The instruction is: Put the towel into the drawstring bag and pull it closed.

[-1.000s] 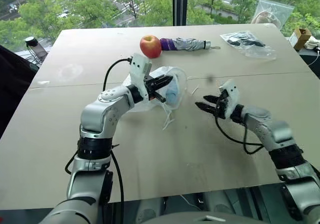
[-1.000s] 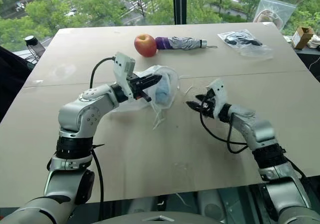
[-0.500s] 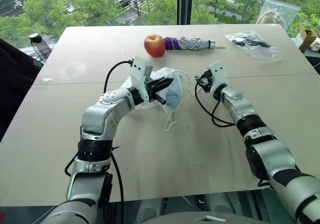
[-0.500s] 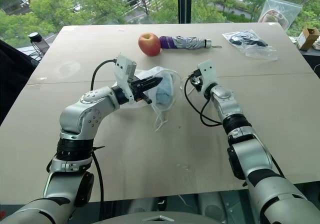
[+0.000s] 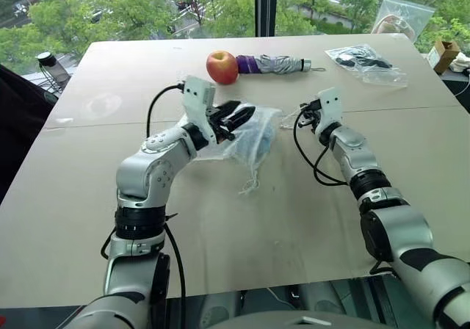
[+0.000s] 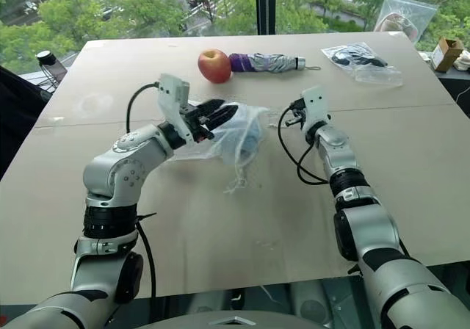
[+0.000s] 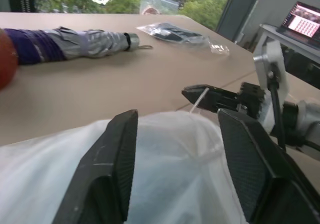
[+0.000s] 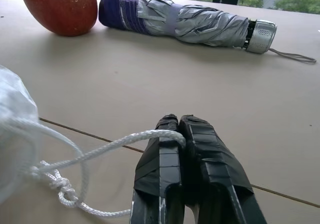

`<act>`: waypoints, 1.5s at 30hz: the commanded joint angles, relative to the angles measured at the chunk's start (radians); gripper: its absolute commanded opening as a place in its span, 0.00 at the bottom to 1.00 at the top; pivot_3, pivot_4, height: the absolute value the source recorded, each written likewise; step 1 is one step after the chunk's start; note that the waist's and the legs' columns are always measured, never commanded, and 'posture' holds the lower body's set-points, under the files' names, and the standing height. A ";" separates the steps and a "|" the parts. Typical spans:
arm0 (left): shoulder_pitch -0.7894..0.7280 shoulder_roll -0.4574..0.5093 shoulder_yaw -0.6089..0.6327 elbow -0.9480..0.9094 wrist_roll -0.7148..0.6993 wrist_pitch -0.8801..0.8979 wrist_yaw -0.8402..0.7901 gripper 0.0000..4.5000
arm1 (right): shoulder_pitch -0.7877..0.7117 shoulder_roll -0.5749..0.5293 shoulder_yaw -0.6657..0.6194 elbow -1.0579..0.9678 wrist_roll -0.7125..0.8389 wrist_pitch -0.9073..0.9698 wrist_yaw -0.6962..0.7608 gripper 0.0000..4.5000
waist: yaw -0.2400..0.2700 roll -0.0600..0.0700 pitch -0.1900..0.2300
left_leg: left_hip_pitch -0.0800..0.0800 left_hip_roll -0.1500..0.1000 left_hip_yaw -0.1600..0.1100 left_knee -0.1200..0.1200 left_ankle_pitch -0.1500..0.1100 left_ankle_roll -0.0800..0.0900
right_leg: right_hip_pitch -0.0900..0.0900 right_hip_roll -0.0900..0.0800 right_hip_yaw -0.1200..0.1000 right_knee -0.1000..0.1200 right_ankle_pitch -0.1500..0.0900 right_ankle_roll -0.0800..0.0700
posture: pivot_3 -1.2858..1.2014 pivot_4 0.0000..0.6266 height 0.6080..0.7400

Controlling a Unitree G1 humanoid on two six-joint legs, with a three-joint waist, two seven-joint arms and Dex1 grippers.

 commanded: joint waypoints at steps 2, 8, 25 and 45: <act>0.078 0.105 0.081 -0.201 -0.211 0.124 -0.118 0.55 | 0.012 0.009 -0.015 -0.064 -0.003 0.007 -0.001 0.00 | 0.000 0.000 0.000 | 0.000 0.000 0.000 -0.001 0.000 0.000 | 0.000 0.000 0.000 0.000 0.000 0.000 | 0.52 0.24 1.00; 0.293 0.303 -0.049 -0.342 -0.189 0.184 -0.220 0.55 | 0.005 0.015 -0.018 -0.069 -0.004 0.018 0.003 0.00 | 0.001 0.001 0.001 | 0.000 0.000 0.000 -0.002 0.000 0.000 | 0.000 -0.001 0.000 -0.001 0.000 0.000 | 0.52 0.24 1.00; 0.342 0.197 -0.437 -0.136 0.347 -0.298 -0.137 0.55 | 0.023 0.029 -0.011 -0.104 -0.014 0.054 0.013 0.00 | 0.003 0.001 0.001 | 0.002 0.000 0.001 -0.004 0.002 -0.003 | 0.000 0.000 0.002 -0.001 0.000 -0.001 | 0.52 0.24 1.00; 0.449 0.065 -0.351 0.029 0.720 -0.644 0.238 0.01 | 0.035 0.027 -0.062 -0.100 -0.057 -0.039 -0.198 0.00 | 0.004 0.001 0.000 | 0.004 0.001 0.002 -0.004 0.002 -0.003 | 0.000 0.000 0.003 0.001 0.000 -0.001 | 0.52 0.24 1.00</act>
